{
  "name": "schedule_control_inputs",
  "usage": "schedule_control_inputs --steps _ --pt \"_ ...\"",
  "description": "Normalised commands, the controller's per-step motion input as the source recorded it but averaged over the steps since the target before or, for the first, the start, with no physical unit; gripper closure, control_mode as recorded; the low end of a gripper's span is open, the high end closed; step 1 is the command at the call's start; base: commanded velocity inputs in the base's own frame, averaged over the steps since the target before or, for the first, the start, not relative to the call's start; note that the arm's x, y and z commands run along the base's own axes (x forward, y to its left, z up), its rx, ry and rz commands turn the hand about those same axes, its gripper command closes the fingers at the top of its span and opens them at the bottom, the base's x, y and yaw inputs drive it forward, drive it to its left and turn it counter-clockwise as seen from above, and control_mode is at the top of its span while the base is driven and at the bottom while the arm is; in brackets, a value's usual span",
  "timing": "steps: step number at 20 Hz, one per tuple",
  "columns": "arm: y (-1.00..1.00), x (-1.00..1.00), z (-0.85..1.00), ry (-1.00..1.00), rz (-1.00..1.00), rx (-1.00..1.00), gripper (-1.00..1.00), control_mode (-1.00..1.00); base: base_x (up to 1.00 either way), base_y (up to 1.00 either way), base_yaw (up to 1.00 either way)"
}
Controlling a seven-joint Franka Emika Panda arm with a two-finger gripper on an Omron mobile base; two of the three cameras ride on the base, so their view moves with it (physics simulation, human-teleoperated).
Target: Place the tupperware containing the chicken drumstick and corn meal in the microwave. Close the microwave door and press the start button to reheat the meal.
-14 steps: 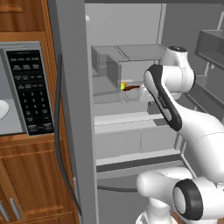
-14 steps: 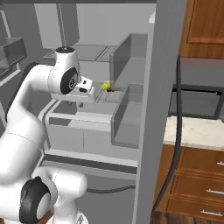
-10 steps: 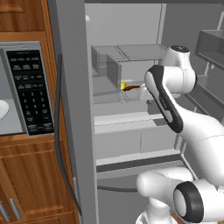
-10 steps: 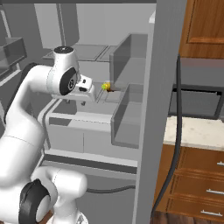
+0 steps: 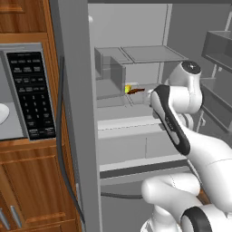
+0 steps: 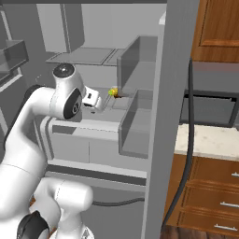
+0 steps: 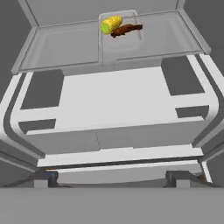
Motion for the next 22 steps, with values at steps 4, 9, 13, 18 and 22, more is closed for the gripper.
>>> schedule_control_inputs --steps 4,9,13,18,22 --pt "-0.13 0.29 0.0 -0.21 -0.15 0.19 -1.0 -1.0 0.0 0.0 0.0" --pt "-0.01 0.46 -0.06 -0.09 -0.15 0.12 -1.0 -1.0 0.0 0.0 0.0" --pt "0.0 0.57 -0.09 0.0 -0.08 0.12 -1.0 -1.0 0.0 0.0 0.0" --pt "0.0 0.57 -0.09 0.0 -0.05 0.1 -1.0 -1.0 0.0 0.0 0.0" --pt "-0.09 0.42 -0.14 0.02 -0.03 0.07 -1.0 -1.0 0.0 0.0 0.0"
